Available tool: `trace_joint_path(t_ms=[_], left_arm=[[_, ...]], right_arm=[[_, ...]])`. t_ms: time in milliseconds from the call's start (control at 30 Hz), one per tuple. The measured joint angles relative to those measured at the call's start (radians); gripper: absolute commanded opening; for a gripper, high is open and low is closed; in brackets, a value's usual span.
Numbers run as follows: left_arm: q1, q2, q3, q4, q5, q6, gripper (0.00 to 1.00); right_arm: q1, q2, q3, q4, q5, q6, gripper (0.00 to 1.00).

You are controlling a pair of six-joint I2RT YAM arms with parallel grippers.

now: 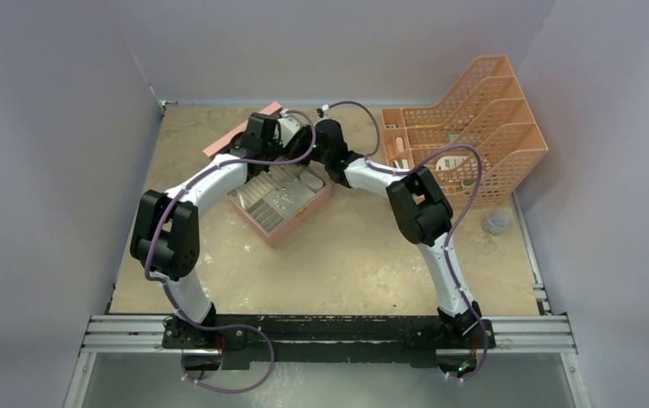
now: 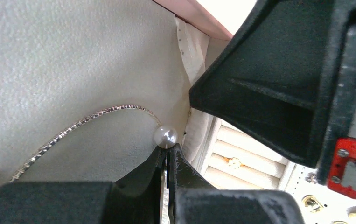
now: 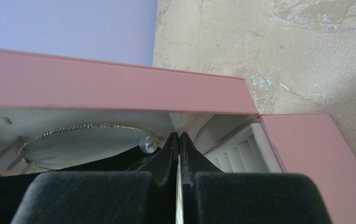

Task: Organize the mixed jewelry
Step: Place the jewelry in the jewelry box.

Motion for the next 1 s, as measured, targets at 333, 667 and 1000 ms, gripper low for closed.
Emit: trace_joint_path(t_ms=[333,667,1000], left_arm=[[0.012,0.010,0.024,-0.037,0.023,-0.035,0.16],[0.060,0.011,0.059,-0.117,0.135,-0.140,0.34],[0.082,0.011,0.063,-0.126,0.184,-0.204,0.42]], right_arm=[[-0.012,0.000,-0.033,0.078,-0.055,-0.025,0.00],[-0.014,0.002,-0.032,0.078,-0.107,-0.045,0.00],[-0.014,0.007,-0.026,0.085,-0.126,-0.045,0.00]])
